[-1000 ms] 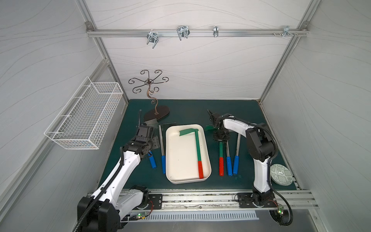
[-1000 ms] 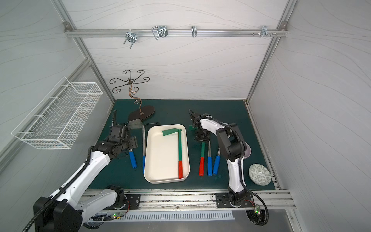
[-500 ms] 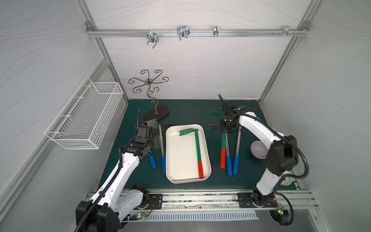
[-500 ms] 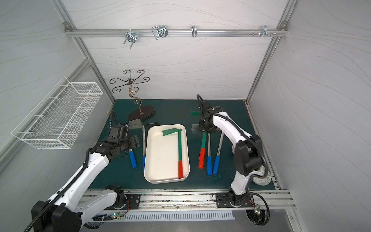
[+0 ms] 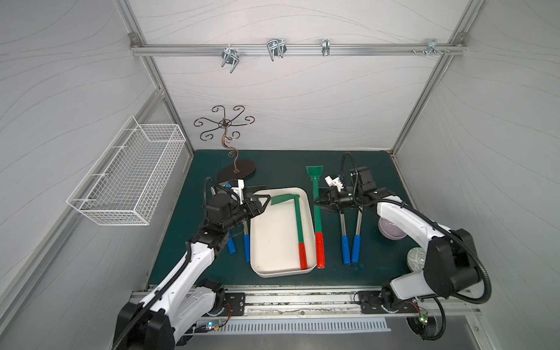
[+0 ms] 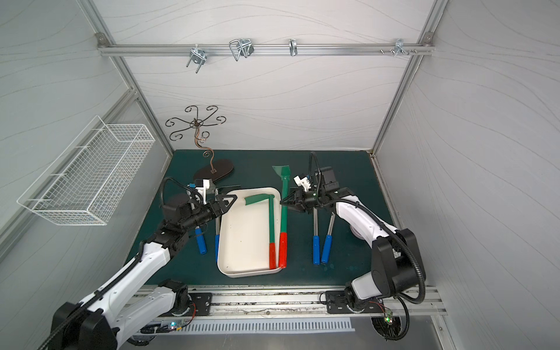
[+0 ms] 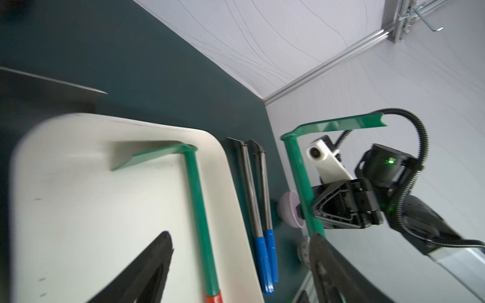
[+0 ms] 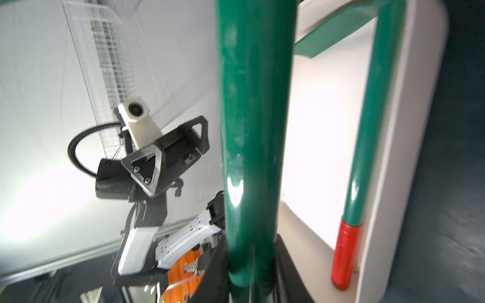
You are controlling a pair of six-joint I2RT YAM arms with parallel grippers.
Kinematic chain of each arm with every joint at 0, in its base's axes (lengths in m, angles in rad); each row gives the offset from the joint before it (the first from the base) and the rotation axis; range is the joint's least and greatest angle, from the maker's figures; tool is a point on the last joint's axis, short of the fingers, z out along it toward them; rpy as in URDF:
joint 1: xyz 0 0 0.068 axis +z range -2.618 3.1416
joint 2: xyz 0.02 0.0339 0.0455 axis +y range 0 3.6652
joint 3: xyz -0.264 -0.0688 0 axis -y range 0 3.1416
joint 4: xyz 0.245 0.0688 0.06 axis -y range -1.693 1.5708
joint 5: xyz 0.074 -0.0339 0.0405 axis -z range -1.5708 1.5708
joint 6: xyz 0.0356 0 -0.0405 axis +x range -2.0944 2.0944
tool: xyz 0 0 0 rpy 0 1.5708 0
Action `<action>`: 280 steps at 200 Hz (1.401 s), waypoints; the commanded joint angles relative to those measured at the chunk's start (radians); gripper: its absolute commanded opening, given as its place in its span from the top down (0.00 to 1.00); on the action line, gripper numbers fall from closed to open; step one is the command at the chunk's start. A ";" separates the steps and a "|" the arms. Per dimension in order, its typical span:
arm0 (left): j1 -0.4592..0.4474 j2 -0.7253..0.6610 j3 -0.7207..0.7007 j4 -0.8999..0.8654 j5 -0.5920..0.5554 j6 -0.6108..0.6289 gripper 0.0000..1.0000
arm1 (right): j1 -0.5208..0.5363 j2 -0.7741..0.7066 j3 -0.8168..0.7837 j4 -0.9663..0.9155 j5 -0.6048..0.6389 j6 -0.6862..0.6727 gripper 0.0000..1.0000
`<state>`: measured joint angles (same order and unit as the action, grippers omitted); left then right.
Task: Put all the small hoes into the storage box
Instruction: Pick up the hoe from the center of the board.
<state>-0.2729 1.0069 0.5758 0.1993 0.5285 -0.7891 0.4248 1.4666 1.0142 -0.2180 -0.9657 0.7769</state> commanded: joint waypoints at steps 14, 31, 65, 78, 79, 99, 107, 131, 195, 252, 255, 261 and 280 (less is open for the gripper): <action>-0.083 0.170 0.116 0.271 0.111 -0.151 0.18 | 0.058 0.020 0.024 0.320 -0.219 0.105 1.00; -0.105 0.234 0.139 0.321 0.108 -0.172 0.19 | 0.075 0.033 0.024 0.333 -0.224 0.113 1.00; -0.139 0.299 0.156 0.424 0.083 -0.216 0.19 | 0.105 0.066 0.023 0.346 -0.236 0.126 1.00; -0.154 0.315 0.160 0.434 0.066 -0.216 0.18 | 0.115 0.075 0.023 0.360 -0.241 0.135 1.00; -0.155 0.316 0.161 0.435 0.065 -0.216 0.18 | 0.116 0.076 0.023 0.361 -0.242 0.136 1.00; -0.176 0.348 0.165 0.470 0.055 -0.228 0.19 | 0.127 0.092 0.021 0.389 -0.253 0.157 1.00; -0.183 0.362 0.166 0.484 0.051 -0.234 0.19 | 0.132 0.097 0.018 0.405 -0.255 0.170 1.00; -0.196 0.397 0.171 0.502 0.044 -0.243 0.23 | 0.140 0.108 0.008 0.464 -0.261 0.209 1.00; -0.209 0.458 0.192 0.542 0.022 -0.274 0.39 | 0.169 0.131 0.006 0.448 -0.245 0.186 1.00; -0.219 0.485 0.196 0.565 0.028 -0.296 0.68 | 0.174 0.144 0.013 0.443 -0.221 0.188 1.00; -0.219 0.483 0.195 0.563 0.028 -0.296 0.70 | 0.174 0.142 0.015 0.440 -0.216 0.187 1.00; -0.219 0.478 0.193 0.559 0.028 -0.296 0.76 | 0.174 0.141 0.019 0.422 -0.207 0.178 1.00; -0.219 0.449 0.190 0.508 0.015 -0.270 0.93 | 0.173 0.131 0.044 0.321 -0.157 0.112 1.00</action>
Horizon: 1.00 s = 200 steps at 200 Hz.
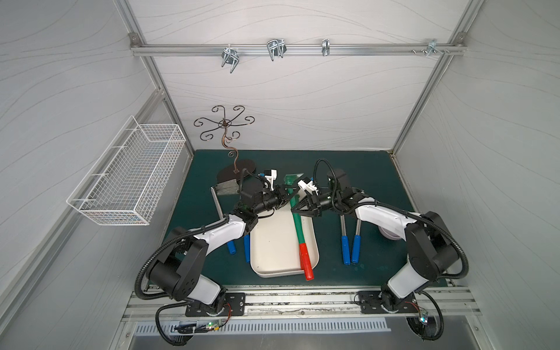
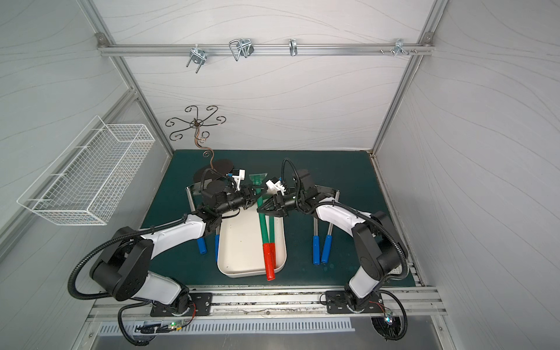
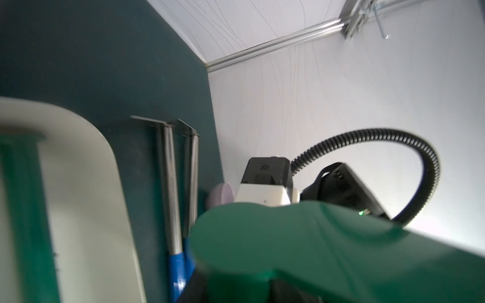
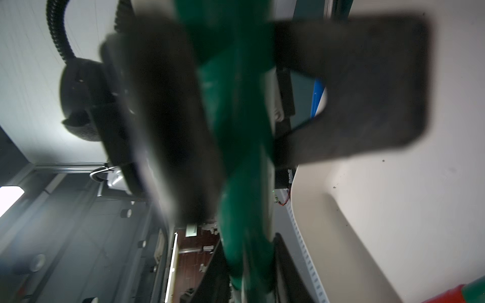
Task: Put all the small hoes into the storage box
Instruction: Pick up the hoe from the center of the board.
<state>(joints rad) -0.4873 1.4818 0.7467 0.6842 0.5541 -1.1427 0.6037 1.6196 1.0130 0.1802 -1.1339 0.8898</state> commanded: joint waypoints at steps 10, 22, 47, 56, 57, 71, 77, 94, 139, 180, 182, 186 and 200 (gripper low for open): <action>-0.005 -0.044 0.021 -0.013 -0.017 0.100 1.00 | -0.007 -0.026 0.059 -0.119 0.038 -0.029 0.98; -0.004 -0.066 0.023 -0.051 -0.029 0.123 1.00 | -0.007 -0.028 0.068 -0.134 0.057 -0.037 0.98; -0.005 -0.090 0.031 -0.107 -0.045 0.146 1.00 | -0.008 -0.026 0.078 -0.124 0.088 -0.025 0.95; -0.005 -0.095 0.032 -0.121 -0.048 0.152 1.00 | -0.008 -0.026 0.079 -0.118 0.100 -0.020 0.94; -0.005 -0.095 0.032 -0.122 -0.049 0.152 1.00 | -0.007 -0.026 0.079 -0.117 0.101 -0.019 0.93; -0.005 -0.106 0.033 -0.143 -0.060 0.158 1.00 | -0.009 -0.033 0.081 -0.113 0.119 -0.012 0.90; -0.003 -0.113 0.035 -0.164 -0.067 0.166 1.00 | -0.010 -0.036 0.082 -0.114 0.128 -0.012 0.87; -0.003 -0.149 0.045 -0.246 -0.102 0.200 1.00 | -0.021 -0.058 0.084 -0.127 0.159 -0.014 0.78; -0.001 -0.271 0.173 -0.752 -0.314 0.351 1.00 | -0.088 -0.140 0.142 -0.390 0.303 -0.123 0.70; 0.005 -0.245 0.359 -1.188 -0.510 0.414 1.00 | -0.108 -0.170 0.278 -0.806 0.661 -0.308 0.63; 0.006 -0.240 0.366 -1.205 -0.515 0.415 1.00 | -0.109 -0.172 0.278 -0.814 0.679 -0.311 0.63; 0.006 -0.232 0.383 -1.234 -0.525 0.417 1.00 | -0.112 -0.178 0.279 -0.829 0.707 -0.319 0.63; 0.006 -0.192 0.443 -1.341 -0.569 0.423 1.00 | -0.126 -0.207 0.279 -0.866 0.780 -0.340 0.62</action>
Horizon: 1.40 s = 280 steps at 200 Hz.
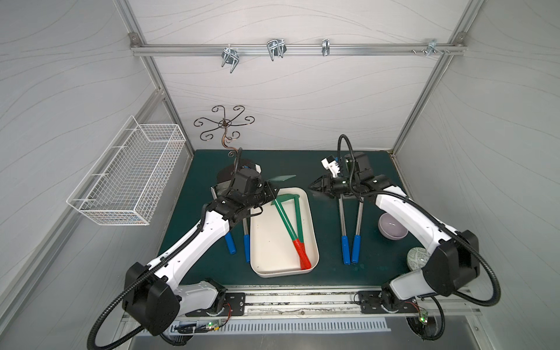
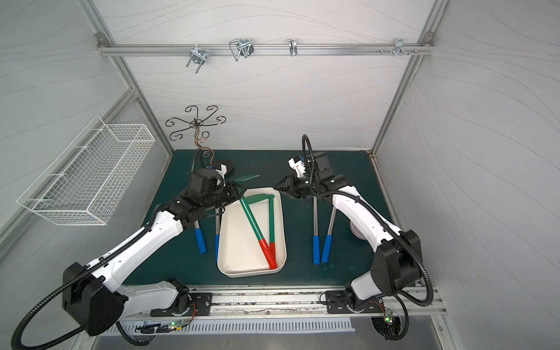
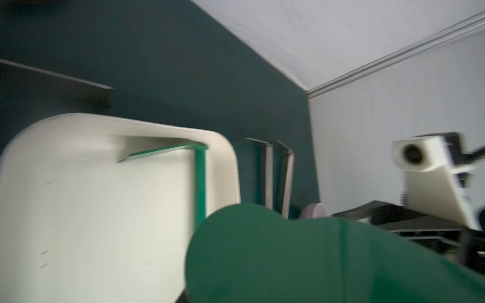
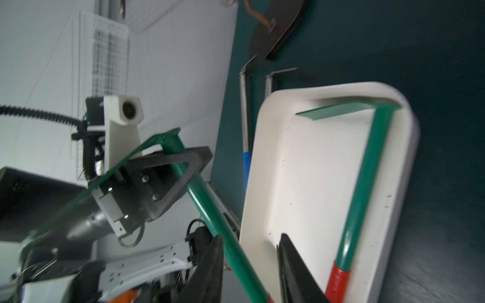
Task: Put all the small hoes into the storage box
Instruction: Pick up the hoe from the center of the board, then place the hoe in the storage box.
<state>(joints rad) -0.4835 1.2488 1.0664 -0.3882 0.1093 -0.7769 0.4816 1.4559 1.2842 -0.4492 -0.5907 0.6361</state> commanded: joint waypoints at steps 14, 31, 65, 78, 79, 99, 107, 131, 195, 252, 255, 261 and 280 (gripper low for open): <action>0.004 0.091 0.193 -0.366 -0.157 0.068 1.00 | -0.019 -0.070 0.006 -0.271 0.294 -0.109 0.62; 0.003 0.164 0.285 -0.476 -0.193 0.074 1.00 | -0.038 -0.099 0.007 -0.309 0.341 -0.135 0.61; 0.017 0.357 0.510 -0.739 -0.285 0.090 1.00 | -0.077 -0.140 -0.003 -0.356 0.361 -0.174 0.60; 0.026 0.404 0.559 -0.773 -0.294 0.090 1.00 | -0.086 -0.152 -0.008 -0.365 0.362 -0.187 0.60; 0.027 0.408 0.562 -0.775 -0.298 0.090 1.00 | -0.087 -0.152 -0.008 -0.365 0.363 -0.188 0.60; 0.048 0.454 0.607 -0.782 -0.307 0.092 1.00 | -0.101 -0.166 -0.016 -0.375 0.367 -0.201 0.59; 0.057 0.474 0.631 -0.789 -0.307 0.098 1.00 | -0.108 -0.168 -0.017 -0.376 0.365 -0.205 0.59; 0.074 0.542 0.715 -0.835 -0.332 0.117 1.00 | -0.122 -0.170 -0.018 -0.387 0.360 -0.218 0.59; 0.095 0.716 0.882 -0.894 -0.315 0.137 1.00 | -0.134 -0.167 -0.026 -0.395 0.346 -0.231 0.59; 0.096 0.783 0.874 -0.899 -0.308 0.104 1.00 | -0.133 -0.150 -0.046 -0.395 0.328 -0.202 0.59; 0.095 0.783 0.868 -0.895 -0.310 0.100 1.00 | -0.133 -0.152 -0.048 -0.393 0.331 -0.199 0.58; 0.096 0.784 0.854 -0.887 -0.310 0.094 1.00 | -0.133 -0.156 -0.052 -0.389 0.331 -0.192 0.59; 0.095 0.786 0.825 -0.862 -0.309 0.079 1.00 | -0.133 -0.164 -0.053 -0.381 0.331 -0.182 0.59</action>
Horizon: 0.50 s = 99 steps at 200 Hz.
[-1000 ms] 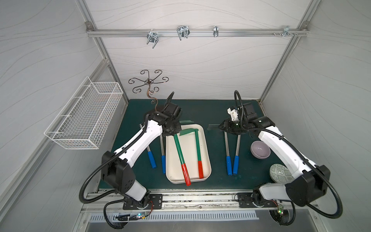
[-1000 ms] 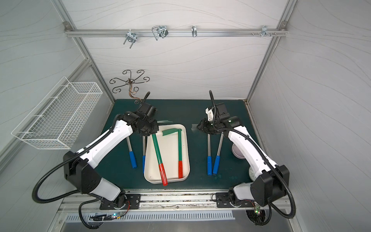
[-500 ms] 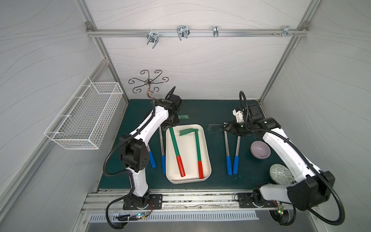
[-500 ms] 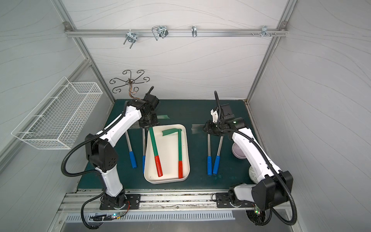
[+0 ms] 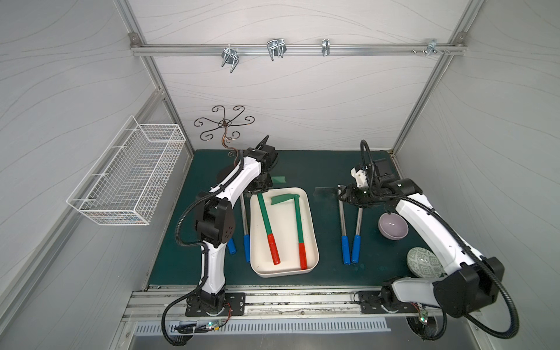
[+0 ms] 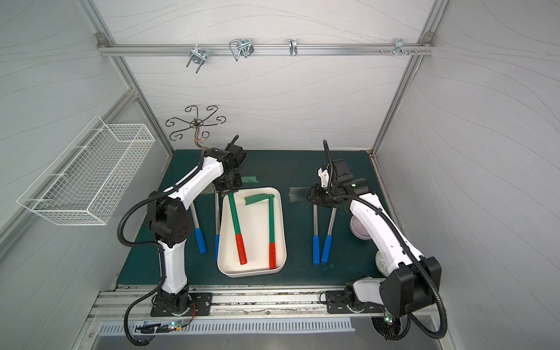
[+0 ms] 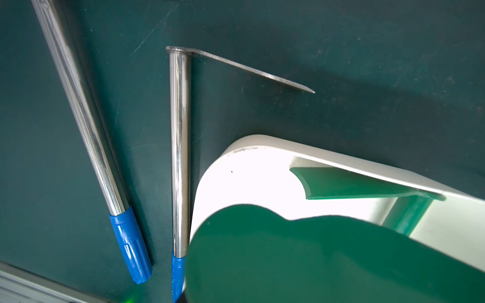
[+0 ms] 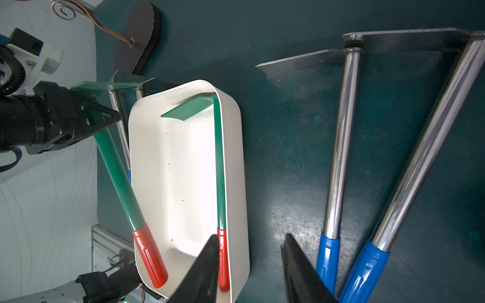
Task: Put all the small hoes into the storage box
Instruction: Place the hoe in the storage box.
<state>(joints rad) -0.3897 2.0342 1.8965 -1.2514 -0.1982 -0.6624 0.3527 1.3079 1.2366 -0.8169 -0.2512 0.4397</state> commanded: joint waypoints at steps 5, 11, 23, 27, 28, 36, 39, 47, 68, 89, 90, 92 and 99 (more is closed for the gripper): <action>0.002 0.003 -0.010 0.006 -0.001 -0.040 1.00 | -0.004 -0.015 -0.002 -0.017 -0.005 0.013 0.58; 0.002 0.007 -0.013 0.013 0.000 -0.045 1.00 | -0.004 -0.014 0.003 -0.020 0.001 0.009 0.58; 0.002 0.018 -0.014 0.021 0.009 -0.052 1.00 | -0.004 -0.013 0.009 -0.027 0.011 0.004 0.58; 0.002 0.023 -0.013 0.023 0.011 -0.053 1.00 | -0.004 -0.012 0.010 -0.027 0.012 0.004 0.59; 0.002 0.024 -0.013 0.025 0.011 -0.053 1.00 | -0.004 -0.013 0.010 -0.027 0.013 0.004 0.58; 0.000 0.032 -0.013 0.027 0.013 -0.056 1.00 | -0.004 -0.014 0.010 -0.025 0.014 0.006 0.59; 0.000 0.034 -0.014 0.028 0.014 -0.057 1.00 | -0.003 -0.013 0.009 -0.025 0.014 0.005 0.58; -0.003 0.040 -0.016 0.030 0.017 -0.058 1.00 | -0.004 -0.014 0.007 -0.024 0.012 0.007 0.59; -0.009 0.046 -0.041 0.050 0.018 -0.058 1.00 | -0.004 -0.014 -0.002 -0.023 0.014 0.006 0.58; -0.016 0.056 -0.046 0.061 0.022 -0.059 1.00 | -0.004 -0.015 -0.015 -0.017 0.018 0.005 0.58; -0.016 0.056 -0.046 0.060 0.022 -0.059 1.00 | -0.004 -0.015 -0.016 -0.017 0.018 0.005 0.59; -0.017 0.057 -0.046 0.062 0.022 -0.059 1.00 | -0.004 -0.015 -0.017 -0.018 0.019 0.006 0.58; -0.018 0.059 -0.067 0.066 0.022 -0.058 1.00 | -0.004 -0.015 -0.020 -0.016 0.020 0.006 0.58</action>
<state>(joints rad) -0.3969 2.0834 1.8347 -1.1931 -0.1848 -0.7029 0.3527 1.3079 1.2297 -0.8181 -0.2428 0.4454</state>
